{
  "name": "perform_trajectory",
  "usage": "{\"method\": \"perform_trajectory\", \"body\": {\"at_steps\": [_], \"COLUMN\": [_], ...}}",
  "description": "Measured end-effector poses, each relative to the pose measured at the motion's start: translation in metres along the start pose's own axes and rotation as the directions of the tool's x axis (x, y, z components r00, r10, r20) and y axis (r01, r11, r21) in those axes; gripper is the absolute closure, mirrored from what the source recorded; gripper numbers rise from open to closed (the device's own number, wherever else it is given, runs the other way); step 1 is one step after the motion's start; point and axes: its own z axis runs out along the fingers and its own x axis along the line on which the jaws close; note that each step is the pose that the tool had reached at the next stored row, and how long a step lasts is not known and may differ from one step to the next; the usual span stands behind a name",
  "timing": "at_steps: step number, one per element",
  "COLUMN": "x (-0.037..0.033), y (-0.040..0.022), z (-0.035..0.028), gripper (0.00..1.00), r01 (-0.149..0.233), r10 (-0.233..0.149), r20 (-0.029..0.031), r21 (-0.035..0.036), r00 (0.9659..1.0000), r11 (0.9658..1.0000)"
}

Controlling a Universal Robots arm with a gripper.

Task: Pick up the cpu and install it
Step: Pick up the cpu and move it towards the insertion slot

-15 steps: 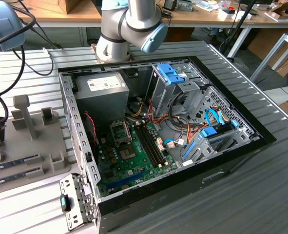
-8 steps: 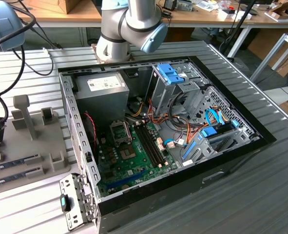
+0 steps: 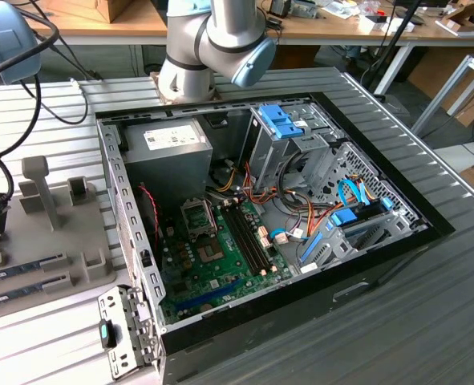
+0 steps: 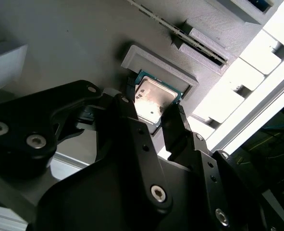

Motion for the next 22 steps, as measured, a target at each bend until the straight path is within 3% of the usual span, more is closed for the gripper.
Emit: {"method": "perform_trajectory", "body": {"at_steps": [8,16,22], "x": [0.0000,0.0000,0.0000], "y": [0.0000,-0.0002,-0.0002], "z": [-0.0004,-0.0127,-0.0177], "gripper": [0.53,0.53,0.53], "r01": [0.000,0.000,0.000], "r10": [0.000,0.000,0.000], "r20": [-0.0001,0.0000,0.0000], "r21": [0.0000,-0.0001,-0.0001], "r00": [1.0000,1.0000,1.0000], "r11": [1.0000,1.0000,1.0000]}}
